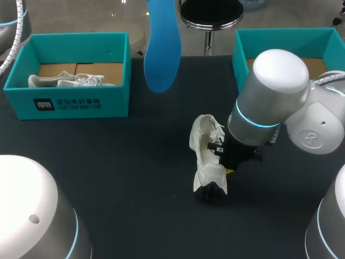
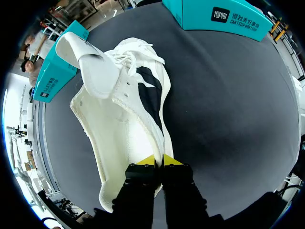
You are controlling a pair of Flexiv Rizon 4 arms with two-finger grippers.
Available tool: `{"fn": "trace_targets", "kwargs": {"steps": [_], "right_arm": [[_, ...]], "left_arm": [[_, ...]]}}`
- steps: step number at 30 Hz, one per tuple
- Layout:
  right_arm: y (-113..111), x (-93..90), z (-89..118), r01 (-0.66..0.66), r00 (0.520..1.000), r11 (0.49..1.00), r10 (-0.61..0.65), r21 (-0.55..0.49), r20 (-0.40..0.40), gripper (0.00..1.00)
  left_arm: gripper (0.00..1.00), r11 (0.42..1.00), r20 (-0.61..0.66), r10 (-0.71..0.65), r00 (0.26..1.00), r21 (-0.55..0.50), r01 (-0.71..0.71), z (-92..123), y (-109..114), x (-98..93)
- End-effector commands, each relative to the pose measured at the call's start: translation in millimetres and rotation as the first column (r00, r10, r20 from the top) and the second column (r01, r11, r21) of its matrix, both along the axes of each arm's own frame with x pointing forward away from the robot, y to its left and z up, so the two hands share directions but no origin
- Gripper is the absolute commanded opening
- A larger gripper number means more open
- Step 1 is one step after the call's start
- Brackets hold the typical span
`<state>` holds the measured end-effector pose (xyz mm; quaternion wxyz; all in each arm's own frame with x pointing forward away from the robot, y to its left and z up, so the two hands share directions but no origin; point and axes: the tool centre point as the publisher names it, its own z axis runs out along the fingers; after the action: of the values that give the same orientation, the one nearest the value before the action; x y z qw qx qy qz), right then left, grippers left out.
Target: Take the shoe out of the shoebox, open the shoe tongue, remove and reinsert the insole, then place the shoe into the shoebox
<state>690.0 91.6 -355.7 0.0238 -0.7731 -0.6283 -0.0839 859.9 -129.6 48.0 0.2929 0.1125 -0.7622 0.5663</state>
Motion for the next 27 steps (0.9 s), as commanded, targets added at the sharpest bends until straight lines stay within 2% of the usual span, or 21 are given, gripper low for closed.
{"fn": "trace_targets", "kwargs": {"steps": [1,5,6,7,9,11,18,27], "right_arm": [[5.3,-0.1,-8.4,-0.005,1.0,1.0,0.005,0.007,-0.003,0.0],[8.6,-0.2,-11.7,-0.01,1.0,1.0,0.01,0.022,-0.015,0.0],[9.0,-0.3,-11.4,-0.011,1.0,1.0,0.012,0.024,-0.019,0.1],[9.1,-0.5,-9.7,-0.011,1.0,1.0,0.011,0.026,-0.018,0.38],[8.4,-0.7,-4.9,-0.014,1.0,1.0,0.014,0.016,-0.016,0.72],[7.3,-0.8,0.0,-0.011,1.0,1.0,0.011,0.001,-0.019,1.0],[3.7,0.4,26.0,-0.009,1.0,1.0,0.009,0.005,-0.001,1.0],[1.2,8.2,59.3,-0.085,0.993,0.989,0.093,0.117,-0.066,1.0]], "left_arm": [[0.0,1.0,0.0,-0.003,1.0,0.0,0.003,-0.3,0.0,1.1],[0.0,1.0,0.0,-0.003,1.0,0.0,0.003,-0.3,0.0,1.1],[0.0,1.0,0.0,-0.003,1.0,0.0,0.003,-0.3,0.0,1.1],[0.0,1.0,0.0,-0.003,1.0,0.0,0.003,-0.3,0.0,1.1],[0.0,1.0,0.0,-0.003,1.0,0.0,0.003,-0.3,0.0,1.1],[0.0,1.0,0.0,-0.003,1.0,0.0,0.003,-0.3,0.0,1.1],[0.0,1.0,0.0,-0.003,1.0,0.0,0.003,-0.3,0.0,1.1],[0.0,1.0,0.0,-0.003,1.0,0.0,0.003,-0.3,0.0,1.1]]}}
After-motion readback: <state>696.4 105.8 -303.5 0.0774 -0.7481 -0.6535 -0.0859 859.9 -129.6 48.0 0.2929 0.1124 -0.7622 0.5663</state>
